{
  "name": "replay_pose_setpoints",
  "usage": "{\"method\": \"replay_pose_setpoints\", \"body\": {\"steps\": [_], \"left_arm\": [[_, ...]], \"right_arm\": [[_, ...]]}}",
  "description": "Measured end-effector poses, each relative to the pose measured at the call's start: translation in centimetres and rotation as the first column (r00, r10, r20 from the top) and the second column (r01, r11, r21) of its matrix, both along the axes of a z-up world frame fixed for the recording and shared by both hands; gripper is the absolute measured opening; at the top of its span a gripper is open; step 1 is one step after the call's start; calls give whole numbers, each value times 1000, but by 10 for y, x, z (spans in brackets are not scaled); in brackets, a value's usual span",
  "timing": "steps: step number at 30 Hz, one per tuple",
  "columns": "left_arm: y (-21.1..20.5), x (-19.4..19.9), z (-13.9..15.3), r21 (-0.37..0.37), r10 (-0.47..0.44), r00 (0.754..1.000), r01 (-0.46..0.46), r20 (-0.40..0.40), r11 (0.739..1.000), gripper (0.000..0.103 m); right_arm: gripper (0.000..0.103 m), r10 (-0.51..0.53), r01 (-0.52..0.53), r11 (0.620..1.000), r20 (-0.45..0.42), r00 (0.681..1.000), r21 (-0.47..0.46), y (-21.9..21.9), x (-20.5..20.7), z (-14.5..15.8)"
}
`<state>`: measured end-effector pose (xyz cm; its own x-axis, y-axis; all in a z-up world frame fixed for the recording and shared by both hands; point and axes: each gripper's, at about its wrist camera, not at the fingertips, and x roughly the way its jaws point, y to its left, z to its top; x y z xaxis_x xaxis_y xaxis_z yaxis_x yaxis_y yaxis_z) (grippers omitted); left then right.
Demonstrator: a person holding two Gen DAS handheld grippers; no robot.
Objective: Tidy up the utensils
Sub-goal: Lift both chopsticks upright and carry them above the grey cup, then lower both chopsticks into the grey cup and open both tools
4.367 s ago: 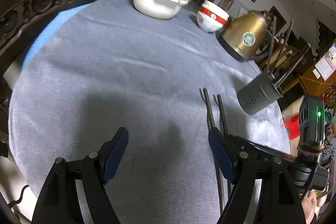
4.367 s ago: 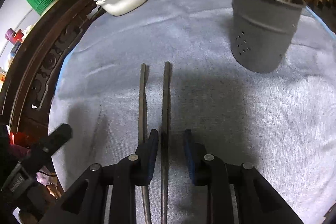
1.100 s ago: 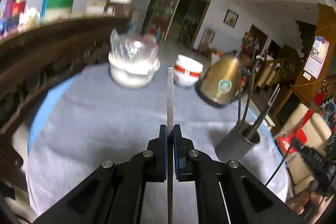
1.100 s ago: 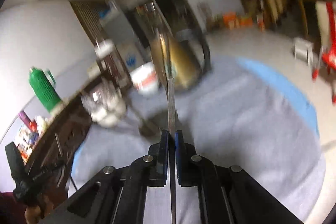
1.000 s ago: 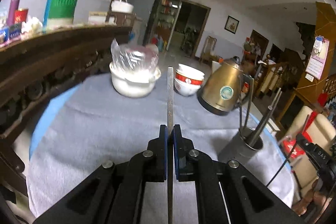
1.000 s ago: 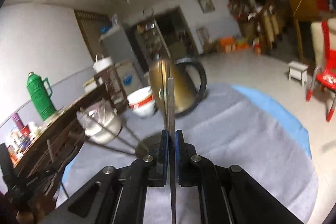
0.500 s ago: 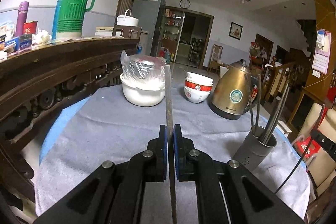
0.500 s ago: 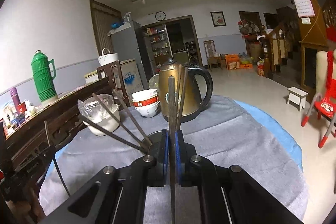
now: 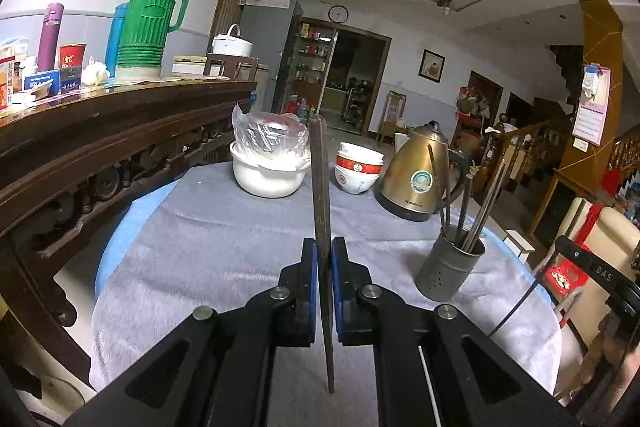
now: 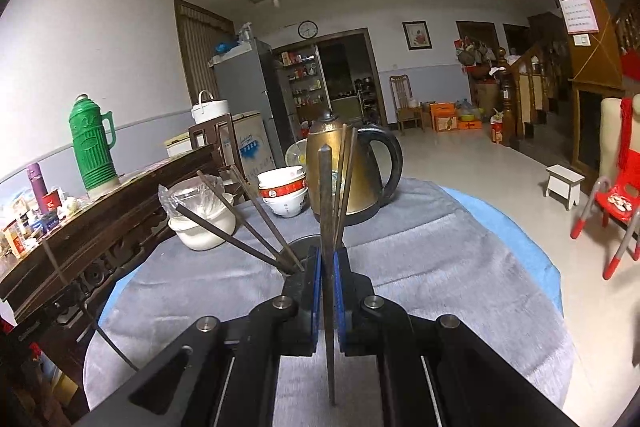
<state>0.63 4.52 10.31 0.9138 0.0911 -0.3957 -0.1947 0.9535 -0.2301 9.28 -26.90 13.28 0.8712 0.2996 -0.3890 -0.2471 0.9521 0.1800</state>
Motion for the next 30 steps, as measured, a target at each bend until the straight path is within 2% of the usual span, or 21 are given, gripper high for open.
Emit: {"method": "replay_pose_setpoints", "body": {"steps": [11, 17, 21, 26, 30], "left_arm": [[0, 2, 11, -42, -14, 1000, 14, 16, 999, 7], [5, 13, 40, -117, -32, 996, 41, 78, 992, 7], [12, 27, 66, -203, -44, 989, 73, 142, 977, 7], [14, 45, 97, -263, -52, 973, 112, 226, 958, 7], [19, 73, 110, -309, -43, 967, 122, 250, 943, 7]], "right_arm": [[7, -8, 8, 1000, 23, 1000, 11, -1, -5, 8], [7, -17, 14, 999, 76, 997, 44, -10, -6, 29], [7, -21, 13, 998, 125, 992, 68, -16, -7, 47], [7, -29, 9, 995, 199, 980, 101, -21, -5, 74], [7, -28, 2, 993, 227, 973, 114, -20, 6, 87]]}}
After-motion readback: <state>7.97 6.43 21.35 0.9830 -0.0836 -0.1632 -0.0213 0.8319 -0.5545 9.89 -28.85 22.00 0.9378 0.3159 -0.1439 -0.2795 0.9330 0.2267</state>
